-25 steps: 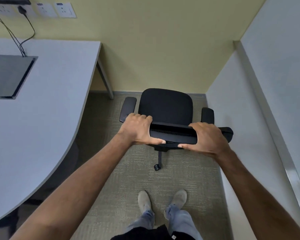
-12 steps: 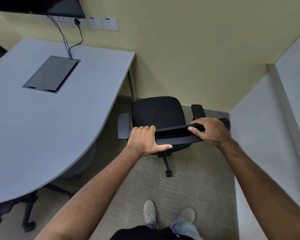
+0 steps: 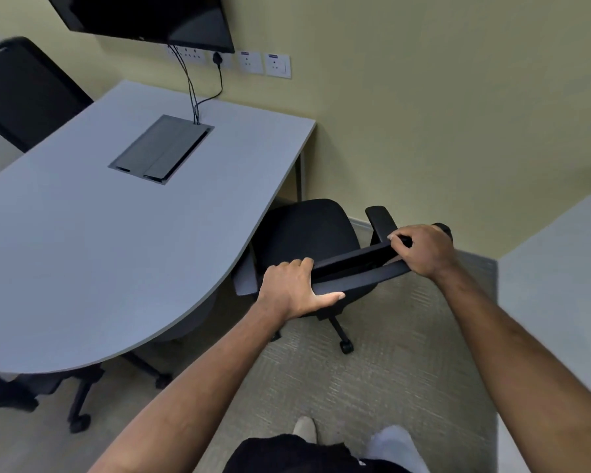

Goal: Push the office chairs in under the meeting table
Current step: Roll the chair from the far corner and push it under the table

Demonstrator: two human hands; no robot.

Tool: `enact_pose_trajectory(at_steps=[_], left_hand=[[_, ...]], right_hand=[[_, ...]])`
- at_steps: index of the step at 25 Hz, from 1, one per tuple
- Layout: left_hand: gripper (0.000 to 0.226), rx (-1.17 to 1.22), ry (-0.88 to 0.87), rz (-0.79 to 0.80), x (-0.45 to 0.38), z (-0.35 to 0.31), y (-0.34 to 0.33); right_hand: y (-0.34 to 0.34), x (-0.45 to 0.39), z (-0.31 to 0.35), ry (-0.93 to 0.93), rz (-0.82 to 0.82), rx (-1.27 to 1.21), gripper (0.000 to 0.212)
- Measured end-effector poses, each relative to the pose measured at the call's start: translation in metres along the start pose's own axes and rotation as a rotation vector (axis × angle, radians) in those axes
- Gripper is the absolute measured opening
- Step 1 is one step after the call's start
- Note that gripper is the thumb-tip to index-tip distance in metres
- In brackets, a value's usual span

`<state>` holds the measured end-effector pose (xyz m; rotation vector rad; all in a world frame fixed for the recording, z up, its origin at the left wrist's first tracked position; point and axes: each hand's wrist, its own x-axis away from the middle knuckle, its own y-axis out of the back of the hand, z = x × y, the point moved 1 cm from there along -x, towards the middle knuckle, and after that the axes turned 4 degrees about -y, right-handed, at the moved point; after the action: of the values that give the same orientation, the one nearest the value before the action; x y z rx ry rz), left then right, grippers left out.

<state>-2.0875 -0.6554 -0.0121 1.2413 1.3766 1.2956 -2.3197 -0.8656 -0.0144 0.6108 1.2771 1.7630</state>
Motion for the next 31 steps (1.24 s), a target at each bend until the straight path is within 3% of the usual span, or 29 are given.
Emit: enact_pose_trajectory(at_steps=[12, 16, 19, 22, 28, 31], left_hand=[[0.093, -0.013, 0.287, -0.073, -0.076, 0.006, 0.002], [0.094, -0.018, 0.407, -0.077, -0.107, 0.004, 0.007], [0.097, -0.003, 0.489, -0.08, -0.132, 0.004, 0.01], [0.104, 0.014, 0.551, -0.093, -0.155, 0.005, 0.012], [0.097, 0.031, 0.646, -0.106, -0.193, 0.026, 0.015], [0.099, 0.029, 0.664, -0.106, -0.207, 0.044, 0.011]], right_hand=[[-0.018, -0.159, 0.0, 0.227, 0.06, -0.081, 0.048], [-0.022, -0.214, 0.005, 0.313, 0.083, -0.089, 0.038], [-0.03, -0.252, 0.01, 0.271, 0.089, -0.081, 0.028], [-0.036, -0.281, 0.017, 0.197, 0.047, -0.111, 0.042], [-0.052, -0.333, 0.035, 0.251, 0.012, -0.213, 0.047], [-0.066, -0.361, 0.041, 0.259, 0.024, -0.222, 0.037]])
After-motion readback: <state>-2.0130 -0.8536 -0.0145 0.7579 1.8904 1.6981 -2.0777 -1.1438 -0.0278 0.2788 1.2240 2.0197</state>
